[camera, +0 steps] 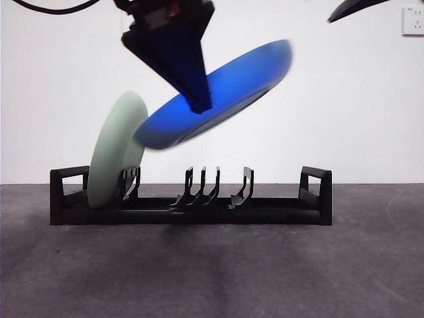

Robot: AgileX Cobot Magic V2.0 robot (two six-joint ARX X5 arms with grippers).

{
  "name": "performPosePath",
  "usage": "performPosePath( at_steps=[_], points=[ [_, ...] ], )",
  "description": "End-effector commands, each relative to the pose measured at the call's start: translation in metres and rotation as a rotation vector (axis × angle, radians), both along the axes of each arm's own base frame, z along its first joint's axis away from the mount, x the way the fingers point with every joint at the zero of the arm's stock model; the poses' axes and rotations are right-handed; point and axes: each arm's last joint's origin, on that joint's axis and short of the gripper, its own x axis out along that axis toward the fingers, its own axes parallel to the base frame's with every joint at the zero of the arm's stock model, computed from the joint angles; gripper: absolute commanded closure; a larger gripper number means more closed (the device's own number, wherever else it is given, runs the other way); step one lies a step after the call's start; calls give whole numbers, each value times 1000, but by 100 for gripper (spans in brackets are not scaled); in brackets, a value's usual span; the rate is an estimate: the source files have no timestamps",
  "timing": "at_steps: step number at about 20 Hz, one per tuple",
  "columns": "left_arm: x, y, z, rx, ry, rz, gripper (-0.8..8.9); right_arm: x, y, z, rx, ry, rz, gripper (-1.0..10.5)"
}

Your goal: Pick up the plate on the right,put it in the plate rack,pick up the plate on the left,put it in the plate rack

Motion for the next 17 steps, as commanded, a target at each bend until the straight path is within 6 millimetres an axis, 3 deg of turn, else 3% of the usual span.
performPosePath(
  at_steps=[1,4,7,10,17],
  points=[
    [2,-4,0,-50,-5,16,822,-4,-6,9,10,-68,-15,720],
    [6,-7,11,-177,-30,54,822,-16,-17,25,-22,-191,-132,721],
    [22,-8,35,-393,68,44,822,-30,-27,37,-76,-288,-274,725],
    [51,3,63,-663,196,43,822,-41,-34,46,-84,-346,-338,726],
    [101,35,88,-1068,354,81,822,-48,-38,50,-77,-366,-353,726]
  ],
)
